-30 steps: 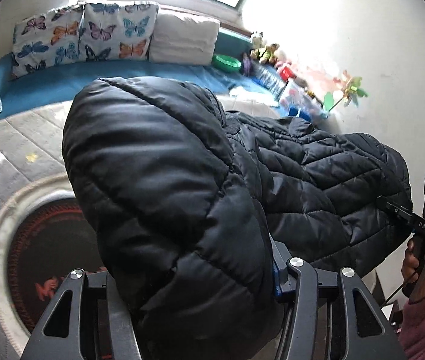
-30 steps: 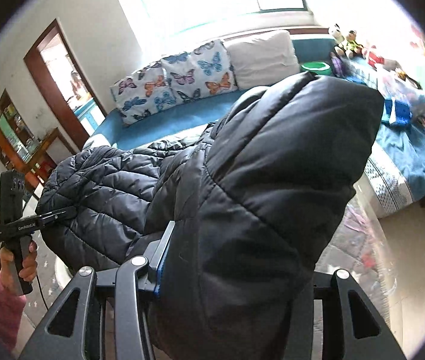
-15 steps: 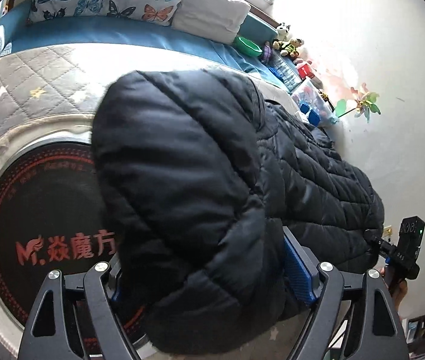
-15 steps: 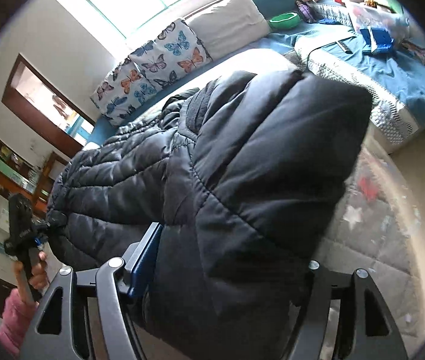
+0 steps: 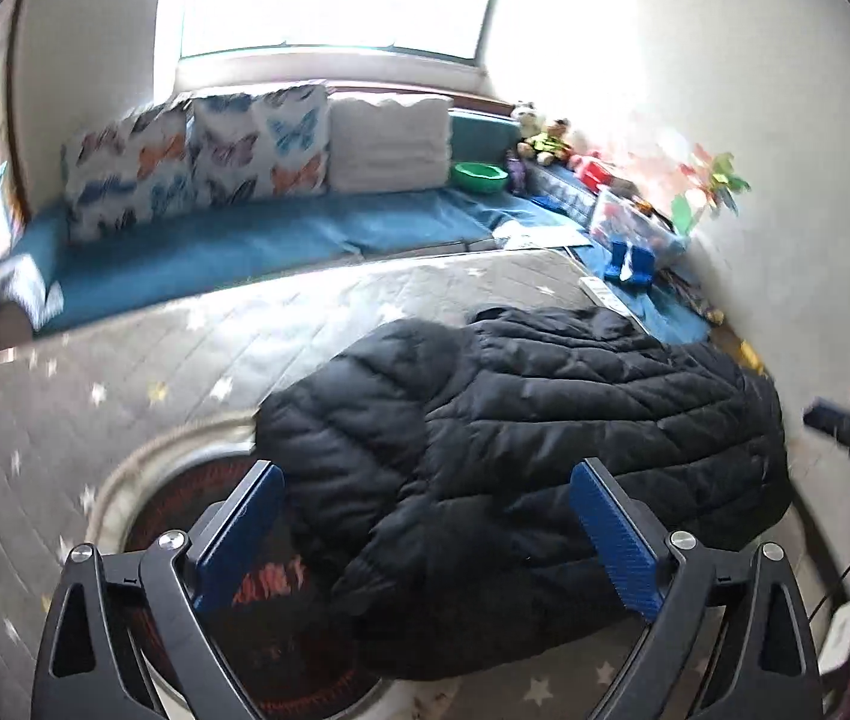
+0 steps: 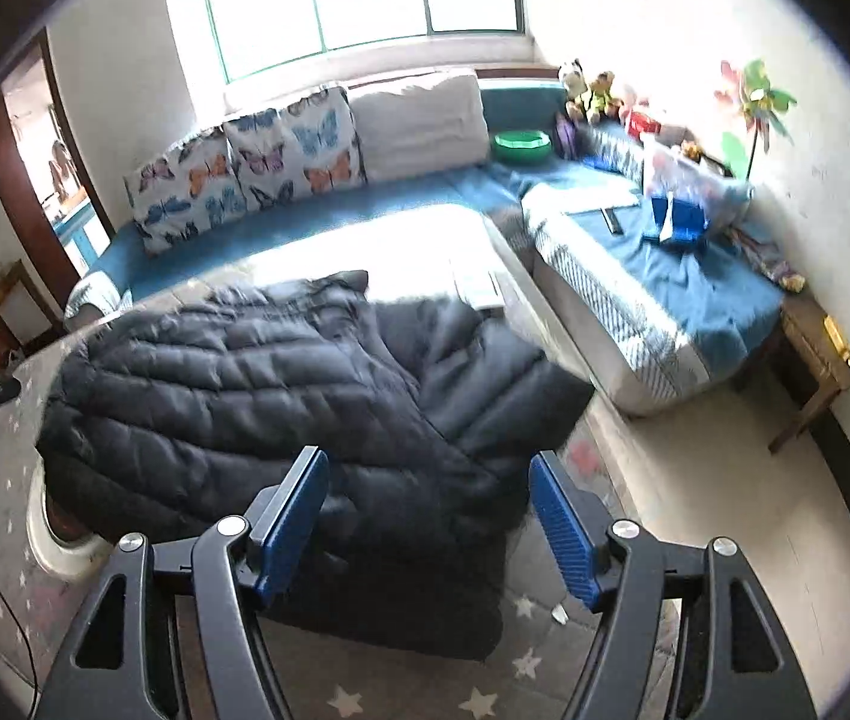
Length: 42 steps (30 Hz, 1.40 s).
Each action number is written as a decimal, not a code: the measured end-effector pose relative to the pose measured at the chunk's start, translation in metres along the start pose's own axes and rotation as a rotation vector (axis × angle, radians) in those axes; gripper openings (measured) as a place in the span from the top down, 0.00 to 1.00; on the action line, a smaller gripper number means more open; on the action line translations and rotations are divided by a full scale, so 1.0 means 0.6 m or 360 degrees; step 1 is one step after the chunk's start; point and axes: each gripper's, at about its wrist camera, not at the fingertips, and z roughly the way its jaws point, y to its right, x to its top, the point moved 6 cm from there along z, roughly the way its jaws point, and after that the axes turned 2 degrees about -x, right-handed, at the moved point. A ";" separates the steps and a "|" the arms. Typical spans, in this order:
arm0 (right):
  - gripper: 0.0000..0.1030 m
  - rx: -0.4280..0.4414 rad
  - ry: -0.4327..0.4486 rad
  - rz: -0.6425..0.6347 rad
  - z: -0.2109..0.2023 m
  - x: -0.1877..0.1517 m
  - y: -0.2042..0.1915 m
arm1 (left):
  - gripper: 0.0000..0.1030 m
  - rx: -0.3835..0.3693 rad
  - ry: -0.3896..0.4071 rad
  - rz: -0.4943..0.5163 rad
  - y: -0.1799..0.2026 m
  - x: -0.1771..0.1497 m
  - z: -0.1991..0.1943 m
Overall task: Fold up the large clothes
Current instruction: 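Press both open tools down on the bundle to flatten it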
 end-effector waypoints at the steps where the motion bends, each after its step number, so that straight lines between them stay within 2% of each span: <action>1: 0.26 0.0003 0.0005 -0.0009 0.007 0.004 -0.006 | 0.00 0.0011 -0.0001 0.0045 0.014 0.002 0.008; 5: 0.26 0.0048 -0.0031 0.0007 0.047 0.007 -0.023 | 0.00 0.0003 -0.0030 0.0110 0.056 0.009 0.047; 11: 0.26 0.0003 -0.0096 0.0013 0.104 0.001 -0.030 | 0.00 -0.0033 -0.0103 0.0110 0.068 0.010 0.112; 18: 0.25 -0.0042 -0.0132 0.0029 0.134 -0.009 -0.017 | 0.01 -0.0031 -0.0187 0.0097 0.058 0.001 0.182; 23: 0.19 -0.0034 -0.0164 0.0026 0.156 -0.022 -0.014 | 0.01 -0.0040 -0.0259 0.0087 0.047 -0.013 0.224; 30: 0.16 -0.0001 -0.0201 0.0080 0.182 -0.033 -0.011 | 0.00 -0.0129 -0.0337 -0.0057 0.005 -0.032 0.281; 34: 0.16 -0.0022 -0.0212 0.0058 0.172 -0.026 -0.017 | 0.00 -0.0115 -0.0334 -0.0038 -0.004 -0.031 0.285; 38: 0.16 -0.0100 -0.0139 -0.0011 0.142 -0.001 -0.030 | 0.01 -0.0063 -0.0271 0.0046 0.001 -0.012 0.257; 42: 0.16 -0.0014 -0.0081 0.0004 0.127 0.031 -0.056 | 0.01 -0.0112 -0.0147 0.0060 0.023 0.032 0.216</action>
